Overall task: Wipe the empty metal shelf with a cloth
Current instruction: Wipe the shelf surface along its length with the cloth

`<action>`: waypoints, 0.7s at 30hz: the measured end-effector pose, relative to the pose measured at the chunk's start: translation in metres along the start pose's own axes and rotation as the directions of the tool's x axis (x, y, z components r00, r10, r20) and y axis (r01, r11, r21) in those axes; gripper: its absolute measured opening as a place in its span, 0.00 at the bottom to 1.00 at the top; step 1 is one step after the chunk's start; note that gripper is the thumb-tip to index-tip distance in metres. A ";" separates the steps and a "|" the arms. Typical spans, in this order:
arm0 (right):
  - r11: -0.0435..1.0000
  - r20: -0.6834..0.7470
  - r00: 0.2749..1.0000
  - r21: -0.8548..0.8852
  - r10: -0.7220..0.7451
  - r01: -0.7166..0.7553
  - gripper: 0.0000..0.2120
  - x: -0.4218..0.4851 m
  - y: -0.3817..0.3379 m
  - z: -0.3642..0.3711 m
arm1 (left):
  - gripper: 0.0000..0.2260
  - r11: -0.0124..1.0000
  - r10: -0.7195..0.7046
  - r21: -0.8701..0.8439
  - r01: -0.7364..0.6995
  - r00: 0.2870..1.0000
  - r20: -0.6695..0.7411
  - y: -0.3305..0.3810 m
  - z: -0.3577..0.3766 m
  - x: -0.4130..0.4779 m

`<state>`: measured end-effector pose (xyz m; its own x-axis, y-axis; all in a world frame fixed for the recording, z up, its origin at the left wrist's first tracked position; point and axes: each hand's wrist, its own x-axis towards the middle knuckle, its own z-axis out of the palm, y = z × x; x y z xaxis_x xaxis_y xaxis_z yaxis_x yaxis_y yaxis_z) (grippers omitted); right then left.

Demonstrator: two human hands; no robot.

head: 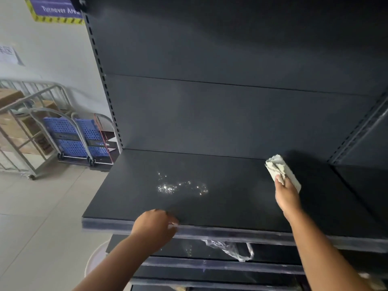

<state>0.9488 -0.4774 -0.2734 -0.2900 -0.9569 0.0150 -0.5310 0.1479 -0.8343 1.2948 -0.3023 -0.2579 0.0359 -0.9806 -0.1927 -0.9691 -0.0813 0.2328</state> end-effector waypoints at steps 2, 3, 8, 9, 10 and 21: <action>0.993 0.035 0.998 -0.109 0.049 -0.045 0.20 -0.017 0.010 0.014 | 0.13 0.995 0.053 -0.082 -0.050 0.998 0.036 -0.015 0.001 -0.007; 0.981 0.052 0.998 -0.193 0.040 -0.030 0.20 -0.027 0.008 0.024 | 0.14 0.992 0.068 -0.105 -0.064 0.997 0.037 -0.023 0.001 -0.010; 0.881 0.136 0.982 -0.440 -0.128 0.176 0.15 -0.077 -0.043 0.094 | 0.16 0.992 0.088 -0.086 -0.091 0.995 -0.045 -0.069 -0.007 -0.024; 0.877 0.164 0.973 -0.429 -0.159 0.216 0.15 -0.088 -0.056 0.111 | 0.16 0.994 0.083 -0.072 -0.088 0.994 -0.065 -0.079 -0.010 -0.027; 0.874 0.191 0.963 -0.414 -0.189 0.254 0.14 -0.101 -0.069 0.129 | 0.15 0.995 0.079 -0.052 -0.084 0.993 -0.084 -0.089 -0.013 -0.030; 0.741 0.550 0.829 0.514 0.101 -0.432 0.17 -0.213 -0.199 0.264 | 0.14 0.998 -0.019 0.062 0.025 0.994 -0.109 -0.172 -0.031 -0.050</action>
<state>1.3261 -0.3687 -0.2560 0.1441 -0.9157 -0.3751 0.1412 0.3942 -0.9081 1.4677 -0.2446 -0.2584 0.0802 -0.9925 -0.0921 -0.9812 -0.0949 0.1682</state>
